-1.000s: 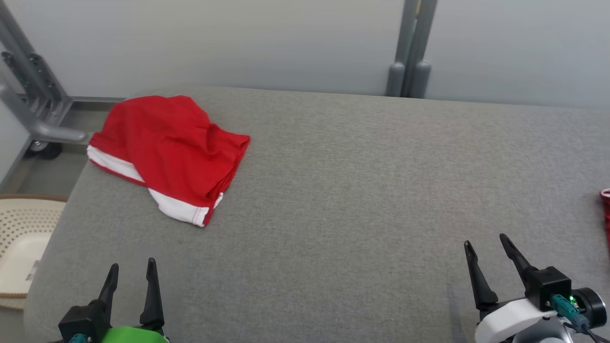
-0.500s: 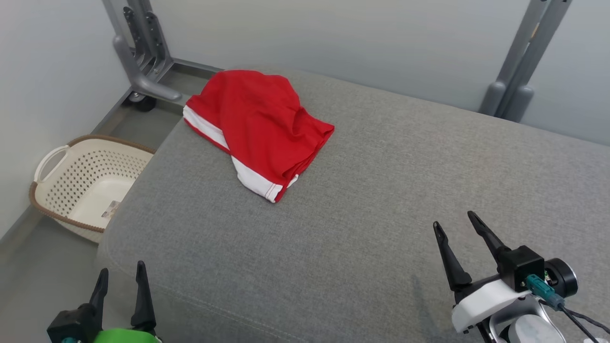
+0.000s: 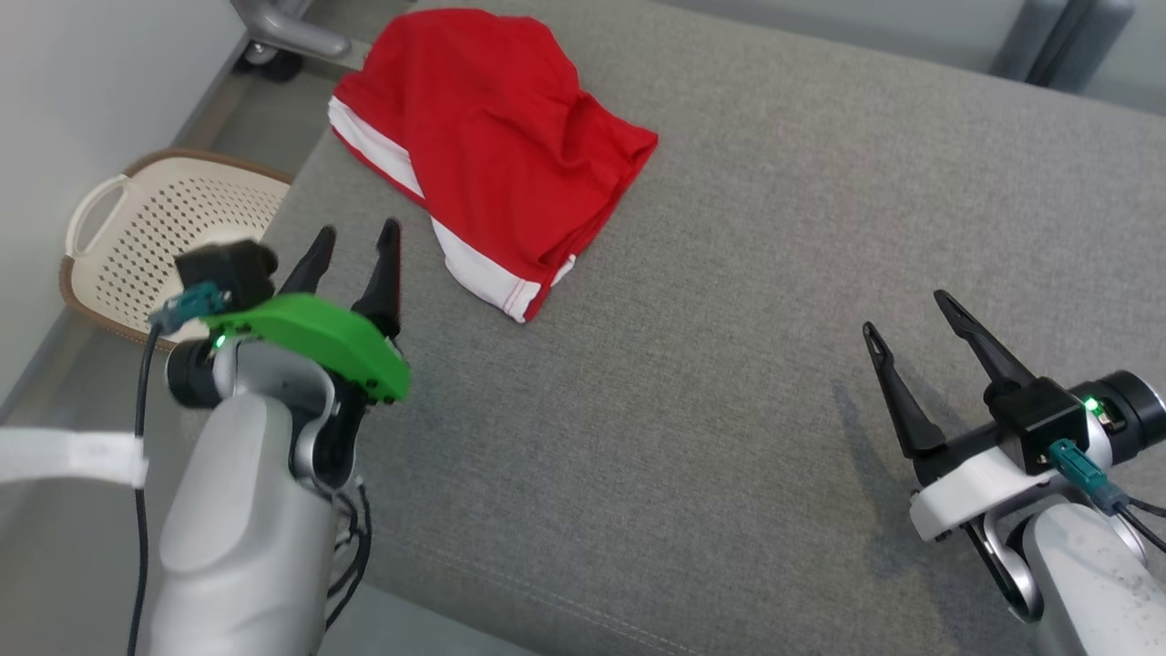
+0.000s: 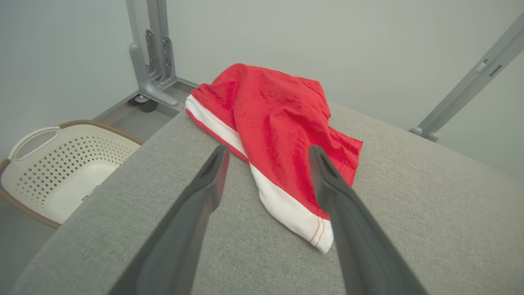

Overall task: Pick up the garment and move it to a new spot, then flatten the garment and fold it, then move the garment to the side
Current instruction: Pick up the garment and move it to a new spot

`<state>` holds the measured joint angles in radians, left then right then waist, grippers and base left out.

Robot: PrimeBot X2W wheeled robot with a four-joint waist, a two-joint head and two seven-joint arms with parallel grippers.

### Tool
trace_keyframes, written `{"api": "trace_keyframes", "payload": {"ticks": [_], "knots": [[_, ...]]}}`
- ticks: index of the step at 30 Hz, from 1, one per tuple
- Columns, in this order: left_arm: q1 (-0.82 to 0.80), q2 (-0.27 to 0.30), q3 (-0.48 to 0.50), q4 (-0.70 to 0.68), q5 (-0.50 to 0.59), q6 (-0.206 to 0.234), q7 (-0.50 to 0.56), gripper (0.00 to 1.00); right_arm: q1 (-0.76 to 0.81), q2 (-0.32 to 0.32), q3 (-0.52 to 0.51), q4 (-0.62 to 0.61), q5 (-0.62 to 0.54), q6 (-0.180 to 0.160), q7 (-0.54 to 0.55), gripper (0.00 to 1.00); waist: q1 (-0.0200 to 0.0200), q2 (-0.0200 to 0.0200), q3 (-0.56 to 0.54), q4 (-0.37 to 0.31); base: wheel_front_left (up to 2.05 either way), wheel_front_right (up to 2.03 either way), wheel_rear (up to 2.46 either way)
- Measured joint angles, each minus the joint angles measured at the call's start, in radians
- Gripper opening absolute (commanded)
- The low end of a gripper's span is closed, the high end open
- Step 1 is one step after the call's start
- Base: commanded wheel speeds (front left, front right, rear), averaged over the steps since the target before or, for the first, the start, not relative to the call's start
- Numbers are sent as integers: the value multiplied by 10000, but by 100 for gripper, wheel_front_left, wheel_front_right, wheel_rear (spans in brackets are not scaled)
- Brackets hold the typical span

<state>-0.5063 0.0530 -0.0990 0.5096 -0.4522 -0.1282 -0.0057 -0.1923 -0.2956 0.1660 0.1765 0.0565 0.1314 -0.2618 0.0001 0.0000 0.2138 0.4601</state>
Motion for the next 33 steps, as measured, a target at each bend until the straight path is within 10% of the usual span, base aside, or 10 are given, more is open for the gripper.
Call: {"api": "trace_keyframes", "payload": {"ticks": [17, 19, 33], "knots": [[-3225, 579, -1108, 4345, -2339, -38, 1106, 100, -597, -238, 368, -652, -67, 0, -10, 100, 1, 1, 2692, -1516, 0, 0, 0], [-3407, 665, -1258, 4667, -2345, -36, 1053, 0, -599, -213, 314, -706, -67, 0, -12, 100, 1, 1, 2817, -1681, 0, 0, 0], [-3465, 570, -4082, 2581, -3016, -6, 1083, 0, -405, 458, 311, -479, 54, 0, -10, 100, 1, 0, 2157, -1914, 0, 0, 0]]}}
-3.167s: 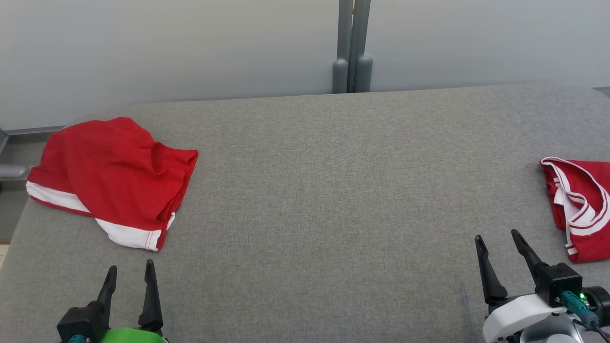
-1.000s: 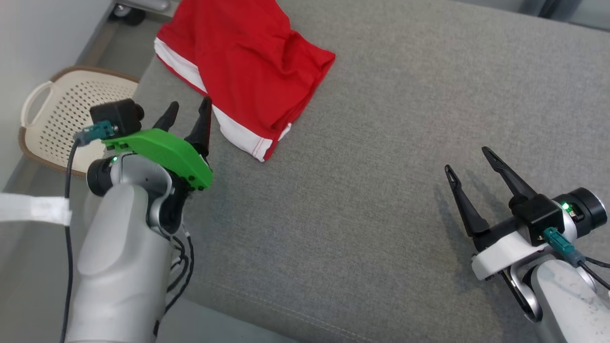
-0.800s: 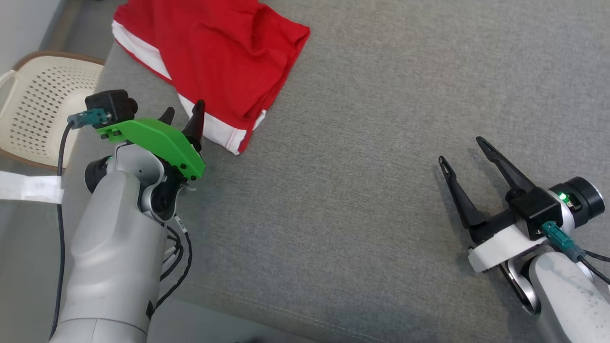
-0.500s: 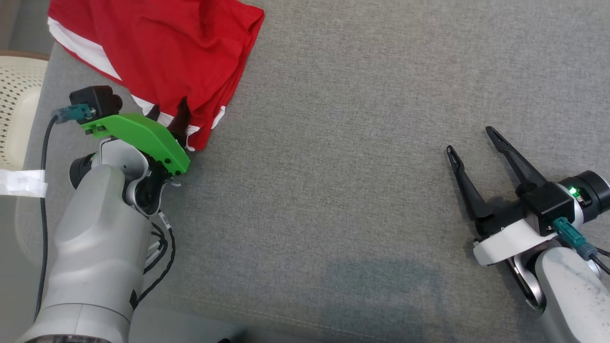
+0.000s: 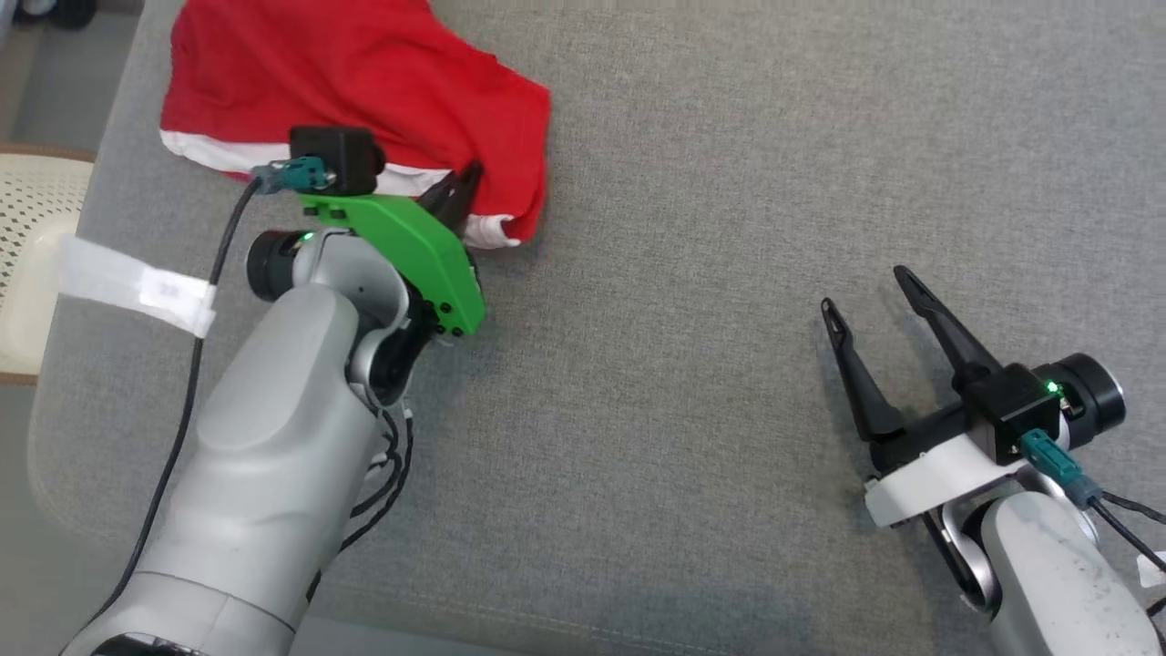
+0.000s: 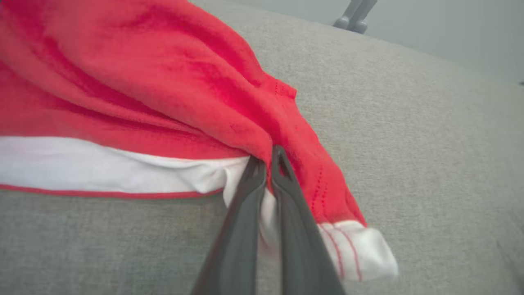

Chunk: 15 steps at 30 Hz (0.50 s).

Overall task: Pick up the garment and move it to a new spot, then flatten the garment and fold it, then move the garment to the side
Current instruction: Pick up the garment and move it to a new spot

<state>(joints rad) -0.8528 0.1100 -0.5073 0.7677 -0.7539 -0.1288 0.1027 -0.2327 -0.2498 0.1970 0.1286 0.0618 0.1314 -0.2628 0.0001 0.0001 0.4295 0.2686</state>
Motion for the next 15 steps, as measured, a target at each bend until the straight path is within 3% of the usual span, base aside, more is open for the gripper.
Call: {"api": "trace_keyframes", "payload": {"ticks": [10, 13, 15], "knots": [[769, -98, -2268, -3511, -194, 13, 1312, 0, -156, 1047, -98, -79, 161, 0, 0, 100, -2, 0, -797, -1068, 0, 0, 0], [863, -173, -2518, -4174, -163, 324, 1741, 0, -162, 1298, -267, -138, 163, 0, 0, 100, -2, 0, -935, -1658, 0, 0, 0], [834, -291, -2683, -4491, 13, 777, 2006, 0, -161, 1555, -387, -249, 222, 0, 0, 100, -2, 0, -1030, -2330, 0, 0, 0]]}}
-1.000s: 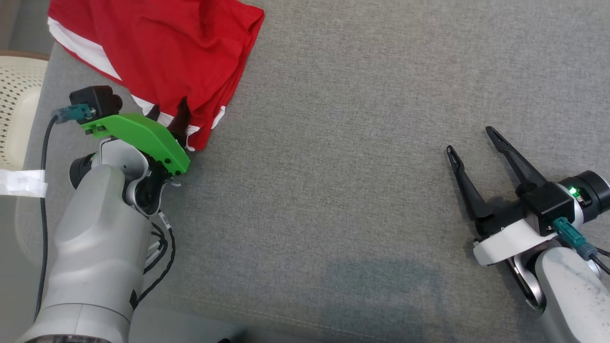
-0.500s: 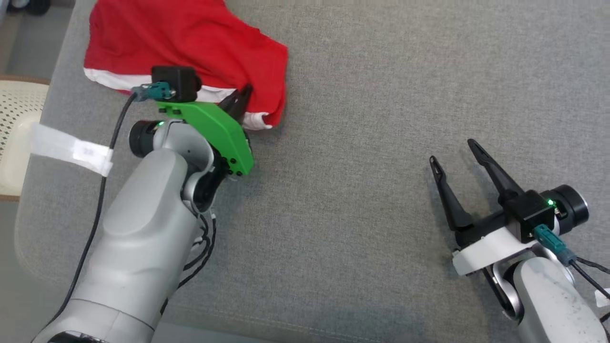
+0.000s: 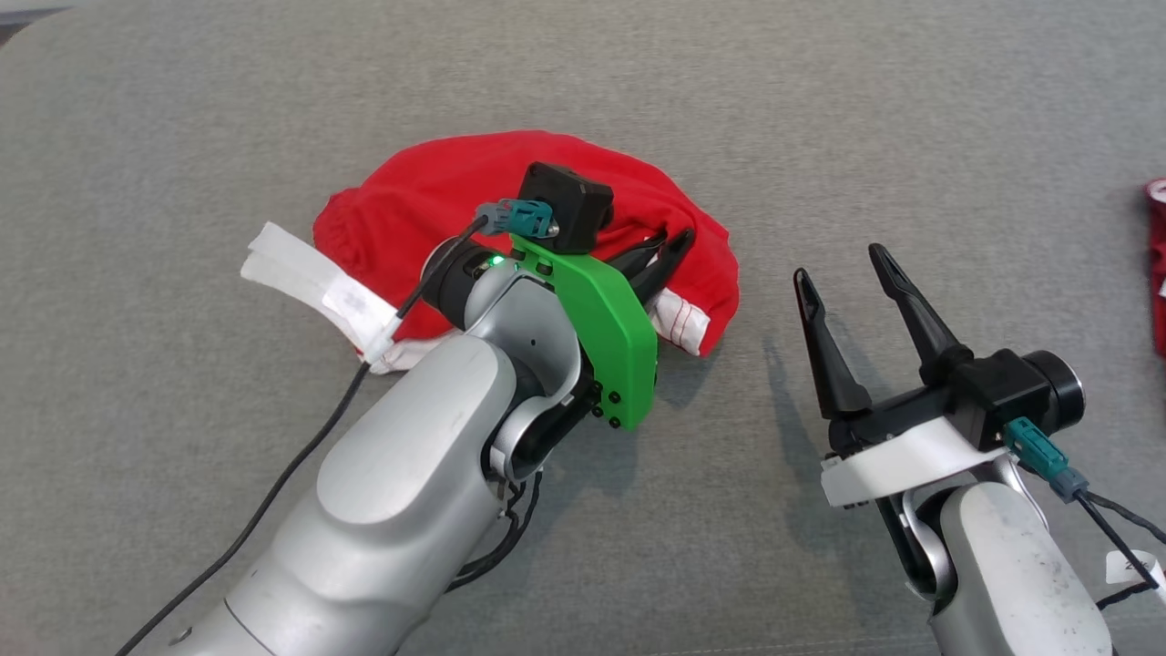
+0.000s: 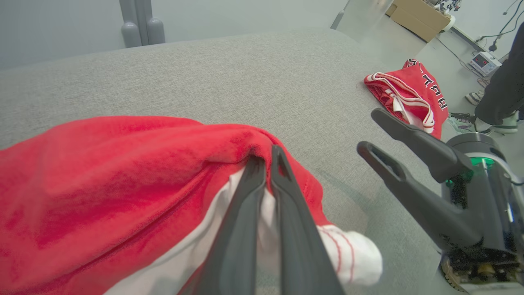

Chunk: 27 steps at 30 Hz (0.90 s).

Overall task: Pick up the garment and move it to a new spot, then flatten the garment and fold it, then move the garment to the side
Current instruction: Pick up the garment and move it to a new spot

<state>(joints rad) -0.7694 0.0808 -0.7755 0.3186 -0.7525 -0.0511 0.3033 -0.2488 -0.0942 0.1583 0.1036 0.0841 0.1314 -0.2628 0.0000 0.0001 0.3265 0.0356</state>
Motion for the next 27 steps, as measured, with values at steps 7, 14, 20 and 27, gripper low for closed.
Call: {"api": "trace_keyframes", "payload": {"ticks": [7, 14, 20, 27], "knots": [[-61, -199, -439, 416, 48, 606, 472, 0, 81, 360, 253, -180, 219, 0, 0, 100, 0, 0, -115, -1765, 0, 0, 0], [-176, -286, -884, 1553, 90, 765, -33, 0, 214, 418, 341, -282, 759, 0, 0, 100, 0, 0, -101, -3538, 0, 0, 0], [-230, -320, -1212, 2105, -242, 918, -577, 100, 396, 426, 194, -384, 993, 0, 0, 100, 0, -1, -1, -4688, 0, 0, 0], [-99, 38, -1034, 1918, -443, 813, -1160, 100, 517, 445, -290, -474, 809, 0, 0, 100, 0, 0, 147, -4700, 0, 0, 0]]}}
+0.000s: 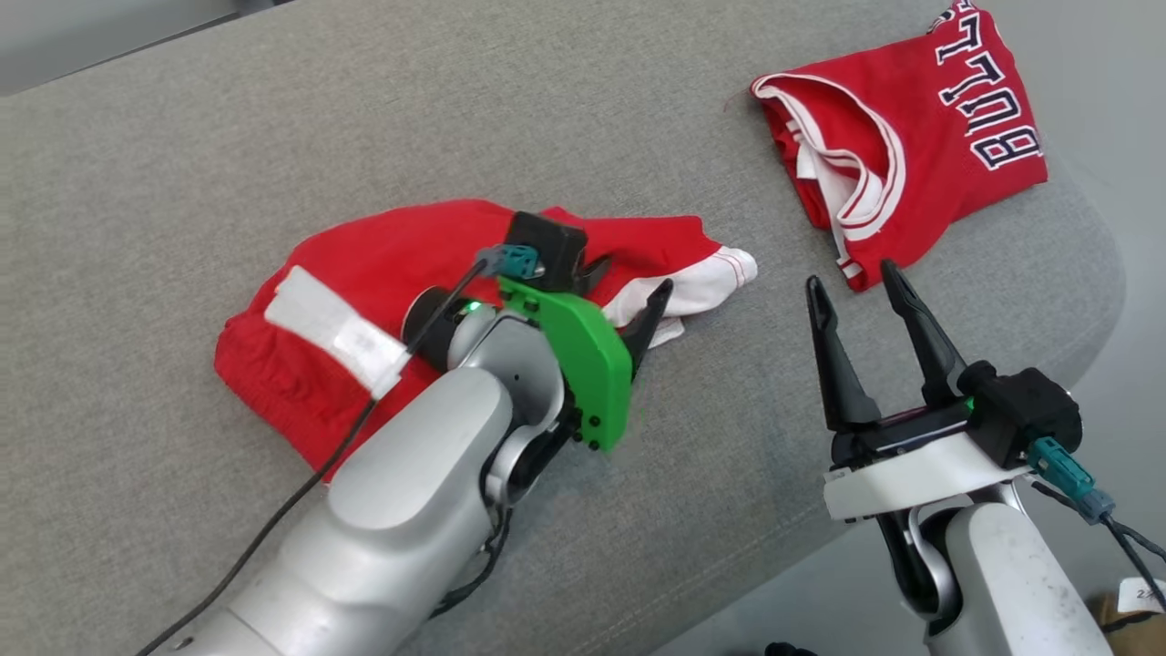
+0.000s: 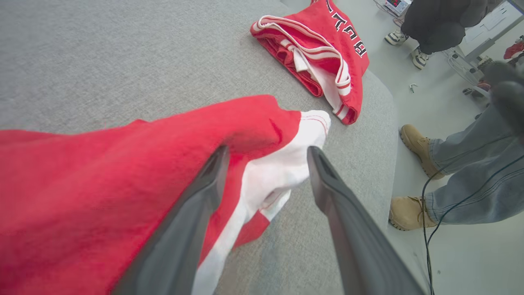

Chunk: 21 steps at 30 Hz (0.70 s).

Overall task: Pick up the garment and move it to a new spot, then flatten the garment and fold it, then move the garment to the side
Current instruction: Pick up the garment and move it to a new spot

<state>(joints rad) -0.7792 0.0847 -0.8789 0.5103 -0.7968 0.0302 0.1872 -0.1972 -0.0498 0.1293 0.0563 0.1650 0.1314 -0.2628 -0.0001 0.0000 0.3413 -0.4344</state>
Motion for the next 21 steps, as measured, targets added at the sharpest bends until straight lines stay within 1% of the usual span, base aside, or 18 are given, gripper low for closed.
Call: {"api": "trace_keyframes", "payload": {"ticks": [1, 5, 10, 14, 17, 21], "knots": [[0, 0, 0, 0, 0, 0, 0, 100, 0, 0, 0, 0, 0, 0, 0, 100, 0, 0, 0, 0, 0, 0, 0], [909, 905, 282, -871, -65, 184, -431, 100, 130, -6, -313, -46, -313, -2, 0, 100, 0, 0, 37, 465, 0, 0, 0], [2101, 1944, 769, -2414, -134, 878, -934, 100, 318, 0, -543, -92, -585, -2, 0, 100, 0, 0, -89, 1258, 0, 0, 0], [3156, 2646, 1032, -3555, -360, 1365, -966, 100, 334, 8, -569, -81, -742, -2, 0, 100, 0, 0, -294, 1933, 0, 0, 0], [3687, 2888, 1137, -4153, -571, 1626, -915, 100, 349, 6, -560, -77, -811, -2, 0, 100, 0, 0, -444, 2369, 0, 0, 0], [4002, 3009, 1108, -4378, -744, 1758, -738, 100, 409, 4, -500, -40, -846, -2, 0, 100, 0, 0, -609, 2835, 0, 0, 0]]}}
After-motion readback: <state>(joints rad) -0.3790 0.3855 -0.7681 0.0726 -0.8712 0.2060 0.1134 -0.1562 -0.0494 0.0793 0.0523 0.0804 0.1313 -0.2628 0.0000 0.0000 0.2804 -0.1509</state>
